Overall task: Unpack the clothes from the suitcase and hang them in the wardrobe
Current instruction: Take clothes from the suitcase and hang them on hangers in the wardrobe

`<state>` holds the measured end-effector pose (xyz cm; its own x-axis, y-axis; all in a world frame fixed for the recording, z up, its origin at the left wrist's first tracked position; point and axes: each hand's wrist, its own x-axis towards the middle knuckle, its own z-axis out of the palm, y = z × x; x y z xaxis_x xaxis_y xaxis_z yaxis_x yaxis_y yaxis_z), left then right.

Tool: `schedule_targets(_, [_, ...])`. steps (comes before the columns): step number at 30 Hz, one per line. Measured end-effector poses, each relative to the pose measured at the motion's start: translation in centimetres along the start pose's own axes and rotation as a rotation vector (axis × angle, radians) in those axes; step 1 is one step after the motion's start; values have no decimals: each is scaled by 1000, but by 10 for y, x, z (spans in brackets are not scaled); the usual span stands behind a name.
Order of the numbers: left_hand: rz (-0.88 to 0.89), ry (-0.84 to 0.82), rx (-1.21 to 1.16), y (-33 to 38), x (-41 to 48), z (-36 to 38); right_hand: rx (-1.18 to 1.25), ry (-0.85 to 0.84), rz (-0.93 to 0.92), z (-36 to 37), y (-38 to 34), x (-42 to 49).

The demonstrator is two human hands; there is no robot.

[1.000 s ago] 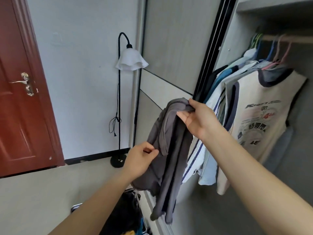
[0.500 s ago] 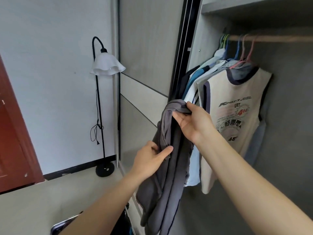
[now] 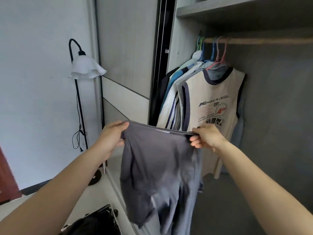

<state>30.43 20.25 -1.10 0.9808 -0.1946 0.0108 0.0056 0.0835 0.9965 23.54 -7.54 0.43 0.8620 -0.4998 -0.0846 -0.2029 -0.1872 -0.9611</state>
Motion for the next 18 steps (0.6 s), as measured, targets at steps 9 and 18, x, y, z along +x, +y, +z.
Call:
schedule_targets(9, [-40,-10,219,25,8,22,-129,219,-213,-28,8,7])
schedule_targets(18, [-8,-160,376,25,4,11,86,-22,-262,-12,5,-8])
